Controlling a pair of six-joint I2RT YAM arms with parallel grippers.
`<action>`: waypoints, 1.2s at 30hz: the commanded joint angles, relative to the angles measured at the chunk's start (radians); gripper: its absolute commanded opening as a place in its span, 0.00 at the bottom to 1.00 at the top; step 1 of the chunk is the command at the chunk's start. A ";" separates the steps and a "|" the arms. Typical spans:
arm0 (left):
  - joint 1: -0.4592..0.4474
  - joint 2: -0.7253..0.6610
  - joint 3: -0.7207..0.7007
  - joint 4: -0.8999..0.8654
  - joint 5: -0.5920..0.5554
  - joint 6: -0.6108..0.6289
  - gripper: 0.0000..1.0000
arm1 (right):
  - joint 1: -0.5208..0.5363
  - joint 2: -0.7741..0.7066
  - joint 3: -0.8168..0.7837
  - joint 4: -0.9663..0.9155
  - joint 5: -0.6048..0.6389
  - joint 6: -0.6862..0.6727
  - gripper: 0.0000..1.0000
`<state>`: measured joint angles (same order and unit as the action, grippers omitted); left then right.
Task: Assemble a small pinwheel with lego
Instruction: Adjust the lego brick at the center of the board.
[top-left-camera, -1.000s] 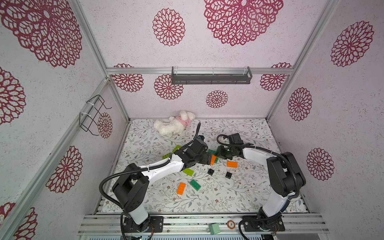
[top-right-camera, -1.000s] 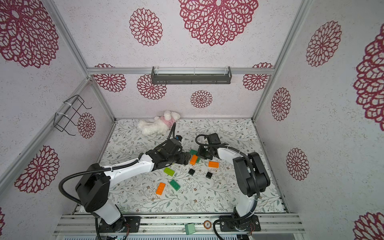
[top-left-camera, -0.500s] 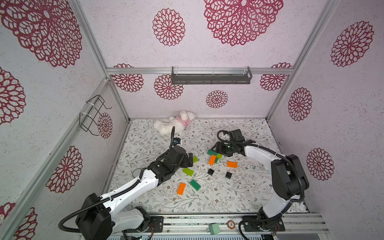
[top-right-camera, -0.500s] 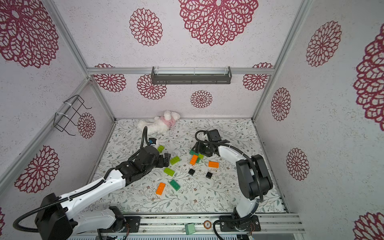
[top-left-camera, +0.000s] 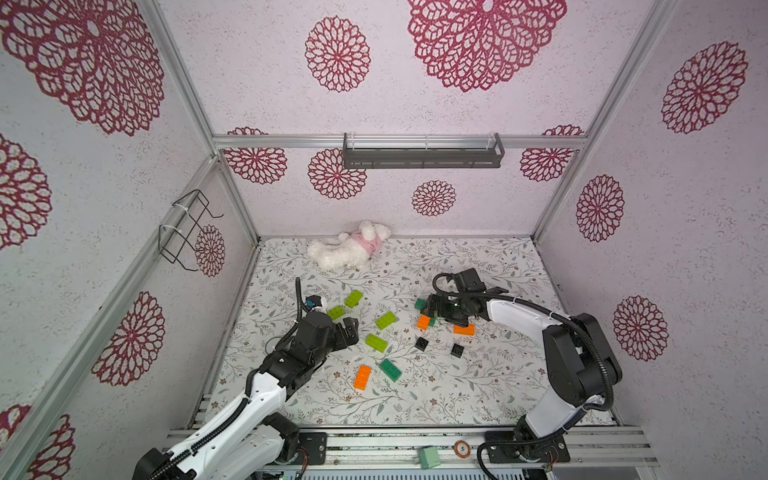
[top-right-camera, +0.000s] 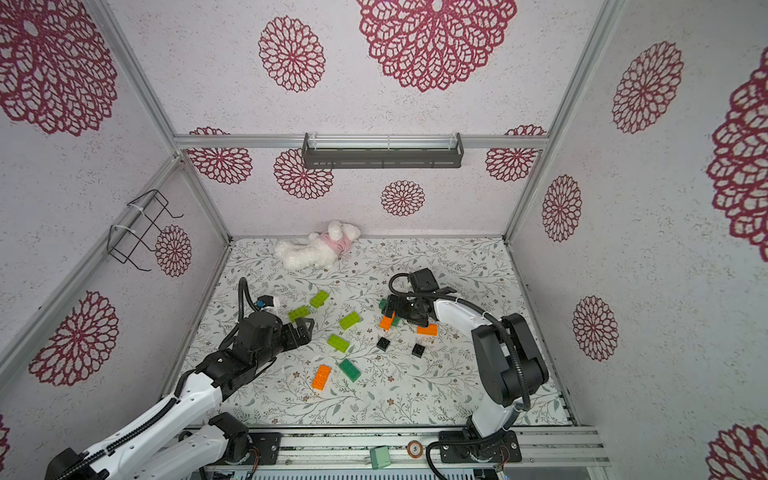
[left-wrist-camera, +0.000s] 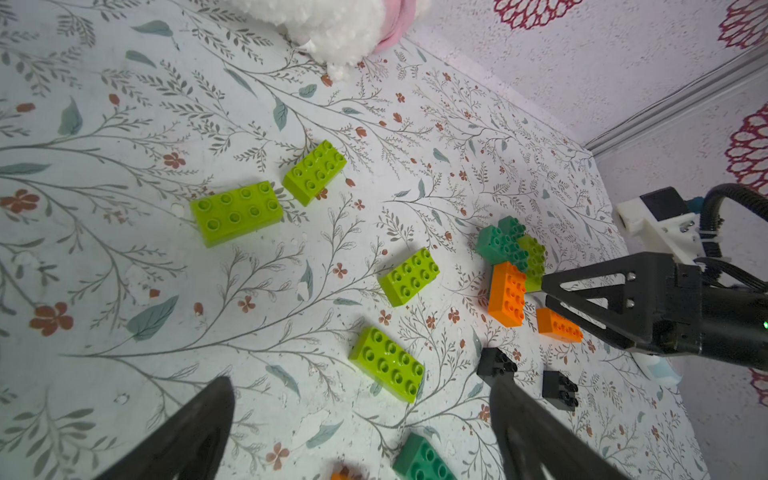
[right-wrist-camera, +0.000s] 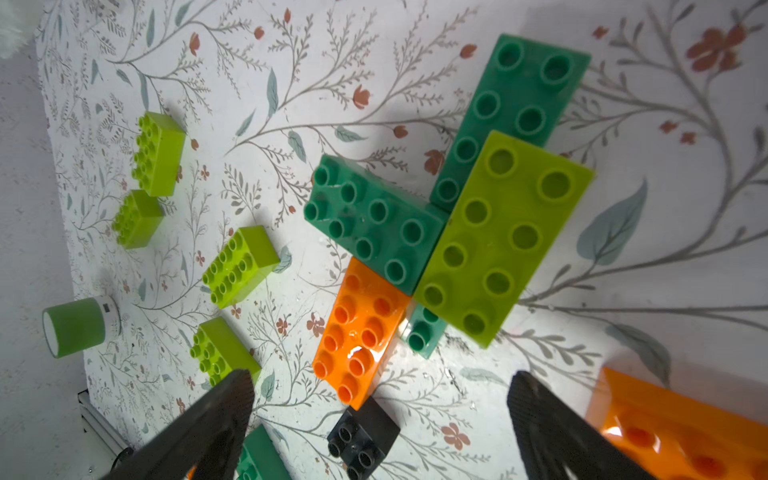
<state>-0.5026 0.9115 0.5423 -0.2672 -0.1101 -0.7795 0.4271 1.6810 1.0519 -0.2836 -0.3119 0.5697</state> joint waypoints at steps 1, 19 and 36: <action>0.017 0.013 0.018 0.063 0.062 -0.016 0.97 | 0.013 0.012 0.004 0.022 0.015 0.033 0.99; 0.039 0.095 0.061 0.046 0.052 0.023 0.98 | 0.082 0.093 0.017 0.127 -0.033 0.145 0.99; 0.079 0.133 0.084 0.012 0.074 0.019 0.99 | 0.136 0.128 0.088 0.243 0.006 0.211 0.98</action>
<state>-0.4412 1.0351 0.6060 -0.2462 -0.0521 -0.7605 0.5598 1.8553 1.1366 -0.0608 -0.3244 0.7616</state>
